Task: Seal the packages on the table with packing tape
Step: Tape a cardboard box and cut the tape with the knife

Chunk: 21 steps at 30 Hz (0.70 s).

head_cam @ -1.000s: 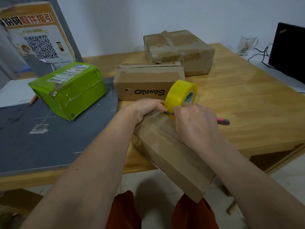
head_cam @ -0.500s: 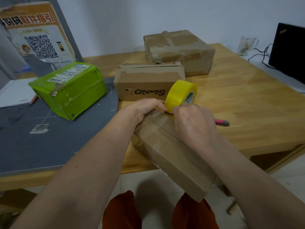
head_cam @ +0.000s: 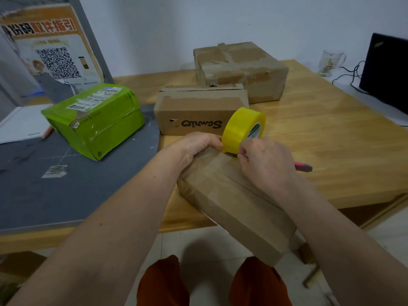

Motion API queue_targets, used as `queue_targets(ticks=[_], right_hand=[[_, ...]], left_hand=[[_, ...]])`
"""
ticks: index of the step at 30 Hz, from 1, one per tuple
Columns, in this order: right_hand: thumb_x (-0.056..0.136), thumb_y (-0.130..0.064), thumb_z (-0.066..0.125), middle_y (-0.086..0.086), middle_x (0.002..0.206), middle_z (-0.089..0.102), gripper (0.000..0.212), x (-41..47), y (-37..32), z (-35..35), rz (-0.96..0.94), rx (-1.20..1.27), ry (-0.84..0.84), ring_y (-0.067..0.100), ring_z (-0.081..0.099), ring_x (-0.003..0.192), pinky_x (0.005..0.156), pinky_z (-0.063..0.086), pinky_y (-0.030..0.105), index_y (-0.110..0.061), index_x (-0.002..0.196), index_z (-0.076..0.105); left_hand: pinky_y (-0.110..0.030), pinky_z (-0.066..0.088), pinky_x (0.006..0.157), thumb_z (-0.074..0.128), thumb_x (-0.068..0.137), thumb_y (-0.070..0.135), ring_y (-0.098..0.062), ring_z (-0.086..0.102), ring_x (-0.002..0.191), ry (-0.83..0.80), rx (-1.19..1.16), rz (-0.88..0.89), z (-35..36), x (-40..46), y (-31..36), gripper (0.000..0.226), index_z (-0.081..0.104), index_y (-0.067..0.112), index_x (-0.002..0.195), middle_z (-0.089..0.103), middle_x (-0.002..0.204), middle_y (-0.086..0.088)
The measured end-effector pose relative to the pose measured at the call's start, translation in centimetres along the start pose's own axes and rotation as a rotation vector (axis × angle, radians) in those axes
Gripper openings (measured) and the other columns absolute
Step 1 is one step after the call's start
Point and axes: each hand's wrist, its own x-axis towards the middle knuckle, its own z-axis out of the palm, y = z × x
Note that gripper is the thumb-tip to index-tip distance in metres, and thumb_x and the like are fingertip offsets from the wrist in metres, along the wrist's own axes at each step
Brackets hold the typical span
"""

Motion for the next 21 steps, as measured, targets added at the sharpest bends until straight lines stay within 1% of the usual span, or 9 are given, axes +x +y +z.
queue_targets(ticks=[2,5,7,9,12,15,17,19,21], right_hand=[[0.100,-0.030,0.049,0.004,0.092,0.066,0.018,-0.1,0.0,0.0,-0.001,0.012,0.020,0.022,0.062,0.082,0.066,0.048,0.034,-0.019,0.105,0.062],[0.099,-0.031,0.051,0.001,0.085,0.060,0.016,-0.1,0.4,-0.1,0.010,0.032,0.058,0.019,0.055,0.076,0.062,0.040,0.030,-0.021,0.101,0.062],[0.097,-0.030,0.052,-0.002,0.082,0.059,0.013,-0.2,1.3,-0.3,0.023,0.084,0.074,0.017,0.052,0.074,0.061,0.037,0.029,-0.022,0.095,0.063],[0.093,-0.026,0.057,-0.002,0.084,0.065,0.010,-0.2,2.7,-0.3,0.045,0.233,0.015,0.017,0.056,0.077,0.063,0.042,0.030,-0.024,0.085,0.063],[0.088,-0.013,0.063,-0.003,0.078,0.066,0.016,0.2,5.1,0.1,0.094,0.471,-0.101,0.019,0.062,0.080,0.073,0.053,0.040,-0.022,0.075,0.062],[0.090,-0.011,0.060,-0.005,0.078,0.059,0.016,0.7,6.4,1.6,0.126,0.393,-0.177,0.021,0.059,0.084,0.071,0.048,0.035,-0.020,0.077,0.061],[0.090,-0.007,0.057,0.000,0.080,0.058,0.016,1.1,6.6,2.8,0.116,0.349,-0.235,0.023,0.057,0.085,0.068,0.042,0.031,-0.018,0.078,0.060],[0.087,-0.004,0.057,0.004,0.082,0.060,0.017,1.5,6.7,3.6,0.105,0.348,-0.284,0.025,0.059,0.087,0.069,0.044,0.031,-0.018,0.076,0.060],[0.086,-0.005,0.059,0.005,0.084,0.064,0.016,1.9,6.9,3.9,0.115,0.365,-0.298,0.025,0.061,0.089,0.071,0.046,0.032,-0.018,0.076,0.062]], left_hand=[[-0.044,0.047,0.105,0.065,0.082,0.012,-0.033,0.062,0.114,0.004,0.005,-0.005,0.0,0.0,-0.1,0.037,0.071,0.017,0.118,0.070,0.116,-0.015],[-0.043,0.046,0.105,0.063,0.084,0.010,-0.034,0.062,0.115,-0.010,0.011,0.010,0.0,-0.1,-0.1,0.037,0.070,0.015,0.120,0.069,0.117,-0.016],[-0.041,0.048,0.103,0.064,0.084,0.005,-0.031,0.065,0.110,-0.015,0.028,0.051,-0.2,-0.1,-0.1,0.035,0.071,0.013,0.118,0.071,0.111,-0.014],[-0.037,0.052,0.098,0.068,0.081,0.000,-0.026,0.068,0.098,-0.019,0.009,0.086,-0.4,-0.1,-0.1,0.030,0.073,0.011,0.109,0.074,0.097,-0.011],[-0.033,0.056,0.089,0.071,0.079,-0.002,-0.019,0.069,0.083,-0.045,-0.034,0.105,-0.5,0.1,-0.4,0.024,0.074,0.012,0.098,0.074,0.082,-0.007],[-0.031,0.057,0.084,0.076,0.077,0.003,-0.016,0.070,0.081,-0.034,0.010,0.135,-0.5,0.2,-0.5,0.026,0.074,0.016,0.100,0.076,0.085,-0.004],[-0.024,0.055,0.073,0.081,0.073,0.011,-0.010,0.071,0.079,0.000,0.086,0.150,-0.5,0.1,-0.5,0.029,0.074,0.024,0.098,0.076,0.084,0.004],[-0.019,0.050,0.064,0.084,0.070,0.018,-0.003,0.071,0.074,0.027,0.145,0.149,-0.5,-0.2,-0.3,0.028,0.073,0.029,0.094,0.075,0.080,0.010],[-0.021,0.049,0.064,0.085,0.069,0.020,-0.005,0.070,0.077,0.041,0.163,0.141,-0.5,-0.4,-0.3,0.028,0.073,0.032,0.092,0.075,0.078,0.012]])
